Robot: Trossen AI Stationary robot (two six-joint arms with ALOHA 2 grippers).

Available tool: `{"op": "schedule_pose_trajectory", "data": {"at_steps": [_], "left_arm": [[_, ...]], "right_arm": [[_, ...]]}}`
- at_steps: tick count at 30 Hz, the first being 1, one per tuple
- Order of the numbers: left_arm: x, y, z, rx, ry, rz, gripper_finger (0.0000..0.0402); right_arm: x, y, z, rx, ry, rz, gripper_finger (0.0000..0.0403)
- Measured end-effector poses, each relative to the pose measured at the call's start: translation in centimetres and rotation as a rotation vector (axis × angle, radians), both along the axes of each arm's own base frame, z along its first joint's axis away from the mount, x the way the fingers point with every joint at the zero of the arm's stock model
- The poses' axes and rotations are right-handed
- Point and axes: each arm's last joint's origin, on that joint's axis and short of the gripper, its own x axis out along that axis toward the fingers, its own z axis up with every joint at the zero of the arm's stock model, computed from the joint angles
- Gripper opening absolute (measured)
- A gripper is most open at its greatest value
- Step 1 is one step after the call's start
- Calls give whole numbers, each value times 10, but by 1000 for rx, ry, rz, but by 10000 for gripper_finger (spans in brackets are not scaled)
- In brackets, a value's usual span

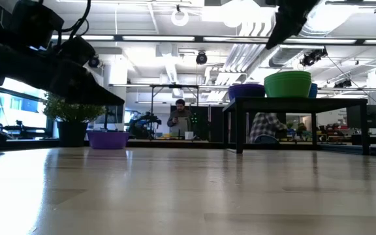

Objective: Pick & Place Mini bowls
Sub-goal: Stack the violet bowl on the other violet bowls on the shelf

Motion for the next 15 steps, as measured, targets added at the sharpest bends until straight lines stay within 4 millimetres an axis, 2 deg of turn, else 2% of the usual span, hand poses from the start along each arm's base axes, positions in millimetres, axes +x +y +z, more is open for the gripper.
{"op": "schedule_pose_trajectory", "data": {"at_steps": [5,9,15], "left_arm": [[1,6,3,13,-4,216,0],[6,13,22,27,31,320,0],[13,51,58,-95,228,475,0]], "right_arm": [[-10,26,-26,-39,-194,96,6],[-13,43,-47,-70,-343,184,3],[-13,63,-62,-112,-515,301,6]]}}
